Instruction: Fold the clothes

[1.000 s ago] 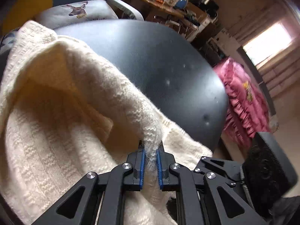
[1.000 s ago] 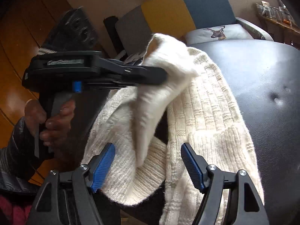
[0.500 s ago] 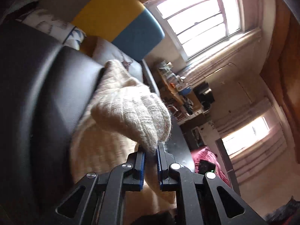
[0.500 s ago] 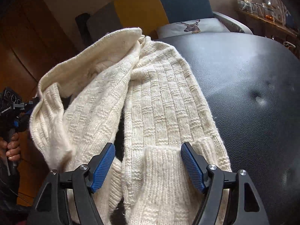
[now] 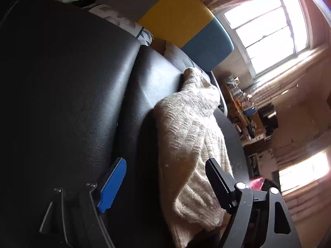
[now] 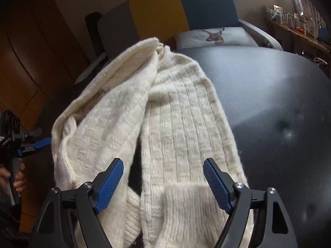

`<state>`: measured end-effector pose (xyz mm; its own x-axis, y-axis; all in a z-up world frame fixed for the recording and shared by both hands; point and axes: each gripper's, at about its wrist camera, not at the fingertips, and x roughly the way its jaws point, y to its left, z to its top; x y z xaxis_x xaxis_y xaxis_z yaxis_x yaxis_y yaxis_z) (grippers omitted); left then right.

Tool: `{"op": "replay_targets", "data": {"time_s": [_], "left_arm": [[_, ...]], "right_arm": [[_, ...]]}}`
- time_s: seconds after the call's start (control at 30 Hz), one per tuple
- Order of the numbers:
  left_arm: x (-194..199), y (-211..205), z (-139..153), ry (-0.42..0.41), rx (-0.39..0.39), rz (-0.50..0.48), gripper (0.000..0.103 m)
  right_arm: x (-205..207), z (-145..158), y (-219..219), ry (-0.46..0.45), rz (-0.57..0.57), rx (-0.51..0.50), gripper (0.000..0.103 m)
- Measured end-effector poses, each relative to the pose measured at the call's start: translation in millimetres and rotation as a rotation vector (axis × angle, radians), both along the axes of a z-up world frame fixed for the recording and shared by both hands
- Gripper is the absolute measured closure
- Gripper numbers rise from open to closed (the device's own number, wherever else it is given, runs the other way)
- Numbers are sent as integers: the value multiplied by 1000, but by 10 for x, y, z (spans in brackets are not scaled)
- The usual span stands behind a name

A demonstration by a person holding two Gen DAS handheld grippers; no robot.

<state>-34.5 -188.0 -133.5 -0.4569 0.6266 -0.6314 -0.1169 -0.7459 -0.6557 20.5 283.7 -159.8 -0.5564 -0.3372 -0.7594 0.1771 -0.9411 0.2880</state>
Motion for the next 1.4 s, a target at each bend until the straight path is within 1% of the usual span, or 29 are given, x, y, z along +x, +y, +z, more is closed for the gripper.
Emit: {"op": "replay_targets", "data": {"time_s": [0.07, 0.17, 0.23, 0.27, 0.3, 0.37, 0.4, 0.43, 0.47, 0.53, 0.6, 0.67, 0.7, 0.8, 0.83, 0.87, 0.9, 0.93, 0.97, 1.1, 1.2, 1.3, 1.4], "left_arm": [[20, 202, -20, 21, -60, -51, 23], [-12, 466, -156, 5, -161, -57, 25], [-40, 557, -229, -12, -191, -53, 56], [-54, 594, -260, -20, -200, -53, 91], [-66, 623, -281, -25, -207, -52, 95], [-61, 567, -195, 13, -183, -32, 95], [-62, 528, -147, 31, -168, -21, 96], [-90, 425, -68, 47, -132, 1, 96], [-115, 321, 11, 62, -100, 22, 96], [-135, 93, 172, 89, -76, 58, 96], [-181, -105, 286, 102, -86, 78, 96], [-268, -290, 343, 91, -108, 101, 96], [-331, -359, 362, 76, -132, 122, 96], [-370, -660, 357, 25, -252, 209, 94], [-373, -756, 355, 9, -292, 240, 91], [-346, -846, 342, -3, -324, 261, 83], [-319, -932, 328, -14, -354, 282, 68], [-281, -996, 308, -17, -369, 296, 59], [-221, -1036, 291, -18, -383, 292, 47], [50, -1079, 250, 3, -457, 275, 47], [197, -974, 202, 35, -436, 226, 47], [243, -759, 106, 46, -402, 158, 47], [139, -371, 20, 41, -258, 61, 47]], "right_arm": [[-182, 140, -38, 33, 4, 24, 21], [-479, 225, -180, 40, 46, 59, 21], [-693, 172, -292, 17, 84, 63, 21], [-797, 111, -342, -10, 102, 69, 21], [-897, 32, -394, -39, 103, 98, 22], [-1055, -159, -438, -107, 96, 169, 22], [-1105, -263, -438, -151, 98, 175, 22], [-1122, -335, -418, -178, 100, 166, 22], [-1112, -337, -405, -166, 105, 162, 22], [-1108, -343, -403, -178, 113, 171, 22], [-1102, -352, -417, -185, 121, 184, 22], [-1086, -357, -432, -194, 136, 197, 21], [-1075, -359, -436, -200, 145, 202, 21], [-1034, -361, -403, -216, 173, 201, 20], [-1018, -362, -379, -212, 174, 190, 20], [-1001, -364, -356, -208, 175, 179, 20], [-977, -363, -343, -198, 176, 173, 20], [-953, -363, -329, -188, 178, 168, 19], [-929, -361, -316, -178, 179, 163, 18], [-856, -238, -287, -138, 165, 132, 17], [-801, -146, -265, -108, 155, 108, 17], [-746, -53, -244, -78, 144, 86, 17], [-658, 17, -215, -54, 137, 141, 17]]}}
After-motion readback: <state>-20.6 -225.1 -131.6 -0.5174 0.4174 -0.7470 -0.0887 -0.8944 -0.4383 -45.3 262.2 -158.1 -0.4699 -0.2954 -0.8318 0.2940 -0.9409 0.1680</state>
